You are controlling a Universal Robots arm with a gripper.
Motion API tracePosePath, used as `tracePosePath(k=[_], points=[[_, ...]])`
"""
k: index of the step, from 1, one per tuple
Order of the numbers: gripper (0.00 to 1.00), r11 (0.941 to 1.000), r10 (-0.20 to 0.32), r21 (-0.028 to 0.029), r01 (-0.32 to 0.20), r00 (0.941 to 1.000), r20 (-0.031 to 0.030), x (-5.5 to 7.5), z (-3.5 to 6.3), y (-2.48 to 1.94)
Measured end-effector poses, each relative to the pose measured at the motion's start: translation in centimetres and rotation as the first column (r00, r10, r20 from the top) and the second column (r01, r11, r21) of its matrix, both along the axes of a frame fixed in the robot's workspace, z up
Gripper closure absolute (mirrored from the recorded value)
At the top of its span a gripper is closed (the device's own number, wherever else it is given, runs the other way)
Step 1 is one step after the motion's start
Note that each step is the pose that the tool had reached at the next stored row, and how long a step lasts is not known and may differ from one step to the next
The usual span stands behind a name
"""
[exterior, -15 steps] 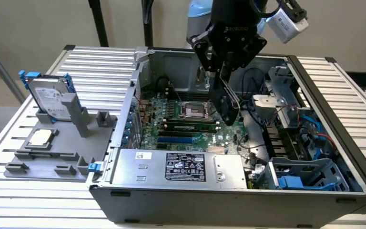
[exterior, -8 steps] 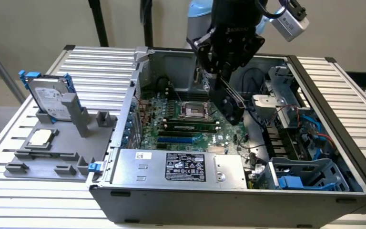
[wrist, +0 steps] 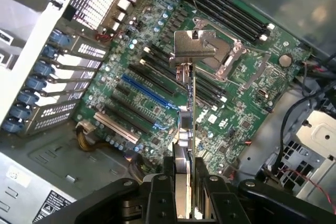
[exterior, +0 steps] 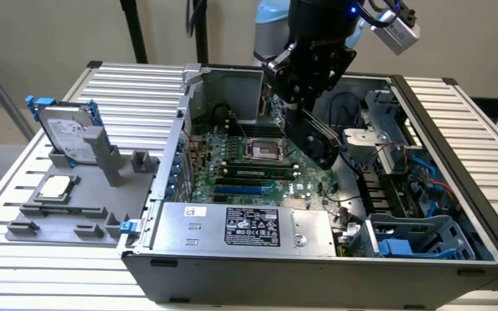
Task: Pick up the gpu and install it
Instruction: 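Insert the gpu into the slot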
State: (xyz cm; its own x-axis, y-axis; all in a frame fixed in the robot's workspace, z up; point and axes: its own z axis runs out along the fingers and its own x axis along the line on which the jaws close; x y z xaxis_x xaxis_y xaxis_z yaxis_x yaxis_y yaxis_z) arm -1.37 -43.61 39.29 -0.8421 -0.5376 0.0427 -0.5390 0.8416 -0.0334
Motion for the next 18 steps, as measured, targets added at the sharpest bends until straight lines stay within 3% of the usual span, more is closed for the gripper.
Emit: tracePosePath(k=[4,9,14,18], points=[[0.74,0.9973,0.073,0.0,-0.073,0.9973,0.0008,0.0,-0.24,0.0],[0.74,0.9867,0.163,0.0032,-0.163,0.9867,0.0023,0.0,-0.63,0.0],[0.74,0.9688,0.247,0.0179,-0.247,0.969,0.0068,0.0,-0.94,0.0],[0.74,0.9495,0.312,0.0323,-0.312,0.95,0.0118,0.0,-1.17,0.0]])
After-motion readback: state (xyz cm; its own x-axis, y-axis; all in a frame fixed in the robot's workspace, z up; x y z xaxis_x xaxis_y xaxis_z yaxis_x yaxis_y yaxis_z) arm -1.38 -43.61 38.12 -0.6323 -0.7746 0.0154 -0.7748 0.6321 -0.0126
